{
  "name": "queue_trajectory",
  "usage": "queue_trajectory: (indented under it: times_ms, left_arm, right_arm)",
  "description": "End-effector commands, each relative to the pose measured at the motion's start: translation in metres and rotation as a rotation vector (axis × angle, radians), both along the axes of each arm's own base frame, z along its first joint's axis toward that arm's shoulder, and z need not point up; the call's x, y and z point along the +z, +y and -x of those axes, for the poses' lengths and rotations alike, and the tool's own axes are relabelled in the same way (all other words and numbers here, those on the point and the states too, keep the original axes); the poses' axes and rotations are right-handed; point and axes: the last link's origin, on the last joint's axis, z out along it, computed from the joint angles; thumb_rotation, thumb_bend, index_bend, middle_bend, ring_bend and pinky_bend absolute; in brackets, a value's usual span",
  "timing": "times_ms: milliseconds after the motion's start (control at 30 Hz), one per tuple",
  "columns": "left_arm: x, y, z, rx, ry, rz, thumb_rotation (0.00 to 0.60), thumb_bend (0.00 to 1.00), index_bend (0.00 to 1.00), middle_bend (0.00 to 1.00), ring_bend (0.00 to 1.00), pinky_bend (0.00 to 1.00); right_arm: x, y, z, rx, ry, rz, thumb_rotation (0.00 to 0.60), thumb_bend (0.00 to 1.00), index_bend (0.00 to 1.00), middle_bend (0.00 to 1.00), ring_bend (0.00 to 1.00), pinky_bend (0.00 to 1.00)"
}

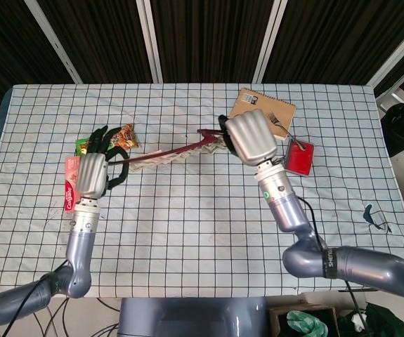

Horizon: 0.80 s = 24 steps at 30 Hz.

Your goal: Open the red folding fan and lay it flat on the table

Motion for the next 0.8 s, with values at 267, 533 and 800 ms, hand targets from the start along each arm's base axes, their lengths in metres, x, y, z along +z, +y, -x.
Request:
queue_trajectory:
  times_ms: [267,533,800]
  left_arm:
    - [0.014,0.01,-0.004,-0.005,0.014,-0.047,0.6,0.48,0.68,0.14,0.0,0.0]
    - [0.012,0.012,-0.003,0.0,0.03,-0.042,0.6,0.48,0.68,0.14,0.0,0.0]
    - [0.004,0.01,-0.003,0.0,0.04,-0.026,0.6,0.48,0.68,0.14,0.0,0.0]
  right_arm:
    - [0.023,-0.009,0.052,-0.081,0.002,0.082,0.6,0.81,0.8,0.88,0.93,0.84]
    - [0.022,-0.008,0.071,-0.12,-0.005,0.083,0.6,0.81,0.8,0.88,0.93,0.84]
    - [0.02,-0.004,0.088,-0.154,-0.005,0.077,0.6,0.81,0.8,0.88,0.93,0.84]
